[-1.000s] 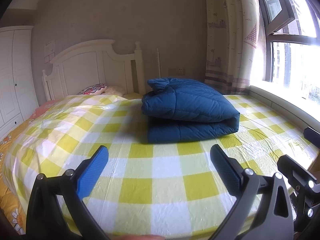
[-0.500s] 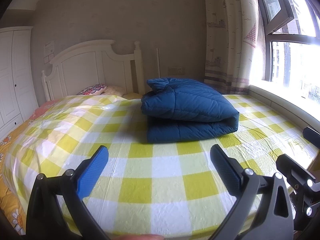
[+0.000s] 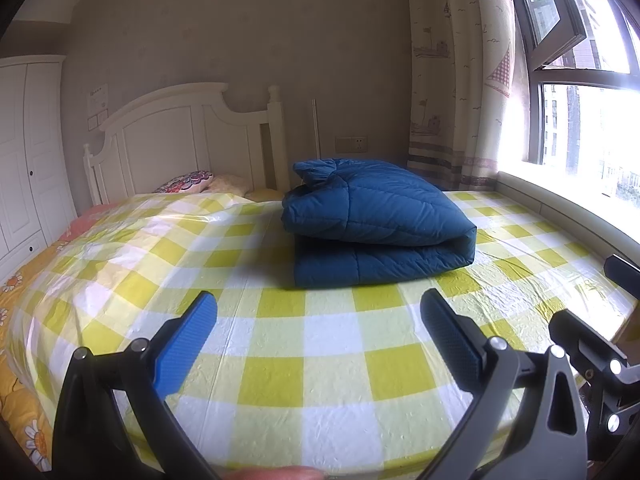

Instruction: Fold large clothes

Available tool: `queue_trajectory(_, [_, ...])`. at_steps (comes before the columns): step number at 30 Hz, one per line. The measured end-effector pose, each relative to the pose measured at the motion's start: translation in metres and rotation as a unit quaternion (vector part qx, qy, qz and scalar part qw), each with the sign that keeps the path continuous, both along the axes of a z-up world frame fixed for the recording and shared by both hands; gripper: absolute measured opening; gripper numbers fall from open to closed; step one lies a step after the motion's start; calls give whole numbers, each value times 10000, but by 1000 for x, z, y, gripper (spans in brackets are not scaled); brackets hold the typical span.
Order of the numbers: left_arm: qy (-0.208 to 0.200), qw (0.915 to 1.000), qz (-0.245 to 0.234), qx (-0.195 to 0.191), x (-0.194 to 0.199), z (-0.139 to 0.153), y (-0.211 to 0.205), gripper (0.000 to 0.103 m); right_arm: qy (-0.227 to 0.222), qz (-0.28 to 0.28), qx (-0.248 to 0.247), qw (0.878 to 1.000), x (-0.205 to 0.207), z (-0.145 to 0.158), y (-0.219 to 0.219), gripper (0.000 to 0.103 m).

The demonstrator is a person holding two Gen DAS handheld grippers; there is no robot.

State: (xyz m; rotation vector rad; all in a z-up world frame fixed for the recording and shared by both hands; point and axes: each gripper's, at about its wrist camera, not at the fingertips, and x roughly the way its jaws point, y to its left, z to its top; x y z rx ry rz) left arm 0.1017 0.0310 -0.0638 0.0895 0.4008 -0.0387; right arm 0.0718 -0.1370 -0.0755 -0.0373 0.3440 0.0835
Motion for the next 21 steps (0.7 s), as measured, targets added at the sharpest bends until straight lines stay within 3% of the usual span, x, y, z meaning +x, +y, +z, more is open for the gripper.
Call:
queue_trajectory(10, [236,9995,-183,-120,22,-7,2,101,253,-48,-25,9997,24,-5,5,99])
queue_trajectory(14, [191,9996,-227,18,44,-5,6,101,437,-55,-97,9990,48,-7,2,99])
queue_trajectory(17, [446,9989,-171,-30,93,7,42,101,534,-223,-237,9980,71,3,-23,99])
queue_trajectory(21, [635,9958,660,-34,180,33,146,101,763,-1206,-538,9883,107,35,-122,99])
